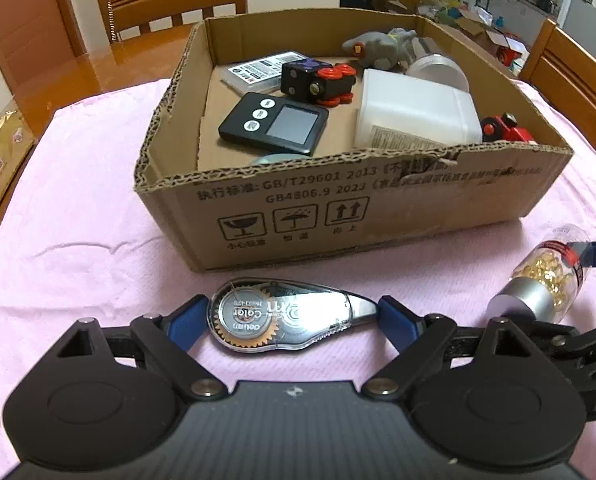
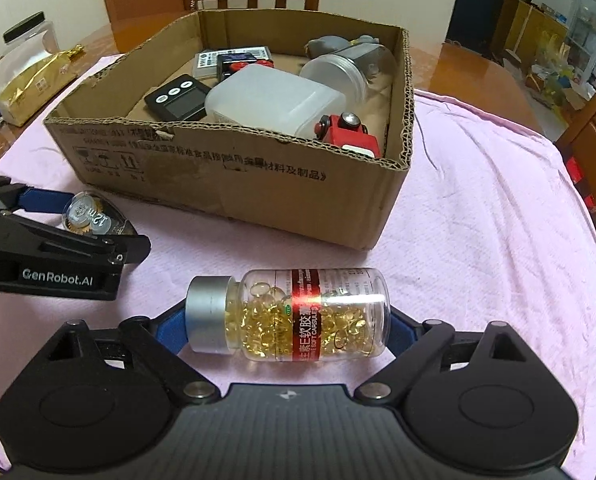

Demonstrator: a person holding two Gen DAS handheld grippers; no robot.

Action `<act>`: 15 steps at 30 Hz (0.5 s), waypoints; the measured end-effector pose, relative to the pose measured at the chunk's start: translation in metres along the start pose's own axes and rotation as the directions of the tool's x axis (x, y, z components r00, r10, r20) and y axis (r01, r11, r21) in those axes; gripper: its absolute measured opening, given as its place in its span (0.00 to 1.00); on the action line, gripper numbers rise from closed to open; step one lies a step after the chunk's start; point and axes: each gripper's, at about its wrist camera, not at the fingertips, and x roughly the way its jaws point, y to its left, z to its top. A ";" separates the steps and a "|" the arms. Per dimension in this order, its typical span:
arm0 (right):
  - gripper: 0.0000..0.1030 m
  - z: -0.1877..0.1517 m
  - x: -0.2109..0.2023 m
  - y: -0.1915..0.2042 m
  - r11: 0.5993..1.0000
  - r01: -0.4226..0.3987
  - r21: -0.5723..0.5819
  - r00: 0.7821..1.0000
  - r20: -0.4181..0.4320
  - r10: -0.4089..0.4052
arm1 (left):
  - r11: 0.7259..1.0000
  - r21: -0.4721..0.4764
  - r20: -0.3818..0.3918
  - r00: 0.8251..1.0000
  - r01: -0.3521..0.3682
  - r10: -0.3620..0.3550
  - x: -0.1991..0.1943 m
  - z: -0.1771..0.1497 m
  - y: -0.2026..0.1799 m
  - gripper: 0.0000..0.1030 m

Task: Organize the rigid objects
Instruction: 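Carry correction tape and capsule bottle into the box and release both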

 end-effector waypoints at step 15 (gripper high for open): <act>0.93 0.024 -0.070 -0.015 0.990 -0.113 -0.082 0.992 0.039 0.117 | 0.968 0.216 -0.025 0.991 0.130 -0.128 -0.085 0.038 0.015 0.87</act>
